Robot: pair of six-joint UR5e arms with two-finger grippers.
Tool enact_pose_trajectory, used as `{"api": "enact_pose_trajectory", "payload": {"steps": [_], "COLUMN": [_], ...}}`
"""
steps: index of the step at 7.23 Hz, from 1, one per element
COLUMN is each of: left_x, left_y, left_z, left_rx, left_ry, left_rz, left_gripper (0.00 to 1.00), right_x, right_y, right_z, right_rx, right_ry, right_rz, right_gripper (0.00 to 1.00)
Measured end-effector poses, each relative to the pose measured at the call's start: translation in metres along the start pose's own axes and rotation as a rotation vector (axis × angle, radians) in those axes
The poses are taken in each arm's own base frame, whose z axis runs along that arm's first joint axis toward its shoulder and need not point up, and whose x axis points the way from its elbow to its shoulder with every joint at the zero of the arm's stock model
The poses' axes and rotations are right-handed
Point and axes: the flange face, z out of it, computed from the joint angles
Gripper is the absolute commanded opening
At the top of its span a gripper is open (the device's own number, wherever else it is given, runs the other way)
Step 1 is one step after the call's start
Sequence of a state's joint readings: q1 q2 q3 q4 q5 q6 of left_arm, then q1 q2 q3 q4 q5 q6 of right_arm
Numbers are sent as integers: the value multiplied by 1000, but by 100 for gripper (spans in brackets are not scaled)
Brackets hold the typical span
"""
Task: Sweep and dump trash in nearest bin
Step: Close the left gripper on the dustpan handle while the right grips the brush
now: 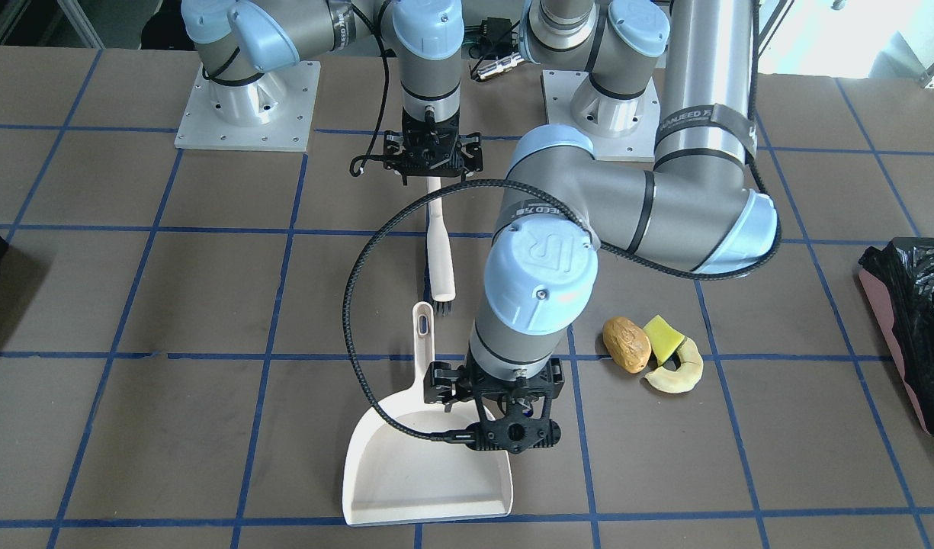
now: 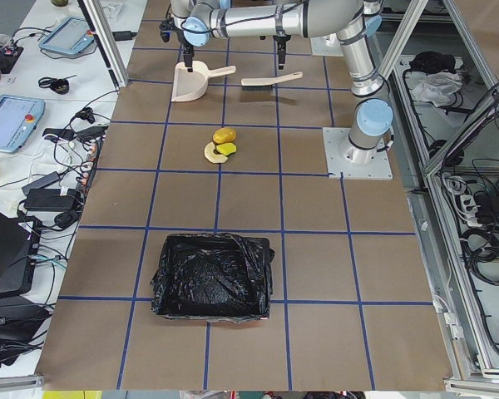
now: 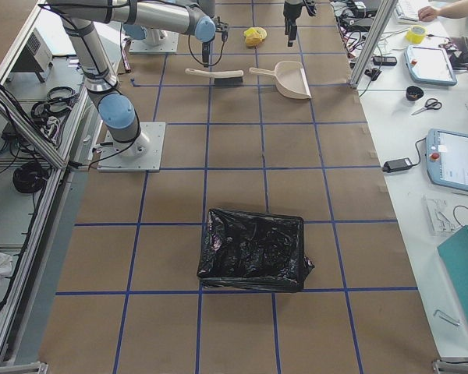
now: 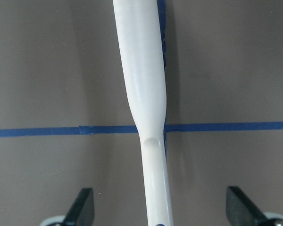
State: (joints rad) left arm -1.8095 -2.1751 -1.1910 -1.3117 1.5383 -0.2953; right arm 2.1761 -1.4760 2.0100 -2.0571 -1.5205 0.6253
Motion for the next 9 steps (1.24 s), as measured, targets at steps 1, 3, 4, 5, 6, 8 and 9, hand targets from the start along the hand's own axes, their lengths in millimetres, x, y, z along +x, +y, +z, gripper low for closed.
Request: {"api": "enact_pose_trajectory", "payload": {"steps": [1, 3, 4, 5, 6, 8, 9], "left_x": [21, 46, 52, 57, 60, 67, 69], "left_y": [5, 28, 46, 63, 75, 92, 99], "left_z": [17, 48, 64, 79, 91, 102, 100], "left_rx": [-19, -66, -78, -77, -75, -86, -90], "left_ry": [-7, -25, -30, -28, -23, -29, -35], "left_rz": [6, 31, 42, 45, 31, 19, 23], "left_gripper": [90, 93, 94, 93, 93, 79, 71], "right_x": [-3, 0, 2, 3, 4, 4, 4], "right_y": [5, 15, 18, 20, 21, 22, 22], "right_z": [18, 45, 53, 57, 59, 60, 59], "right_rx": [-19, -33, -37, -41, -44, -48, -48], "right_ry": [16, 19, 17, 17, 16, 17, 16], "right_rz": [-2, -3, -3, -3, -2, -1, -1], "right_gripper": [92, 86, 76, 63, 47, 21, 18]}}
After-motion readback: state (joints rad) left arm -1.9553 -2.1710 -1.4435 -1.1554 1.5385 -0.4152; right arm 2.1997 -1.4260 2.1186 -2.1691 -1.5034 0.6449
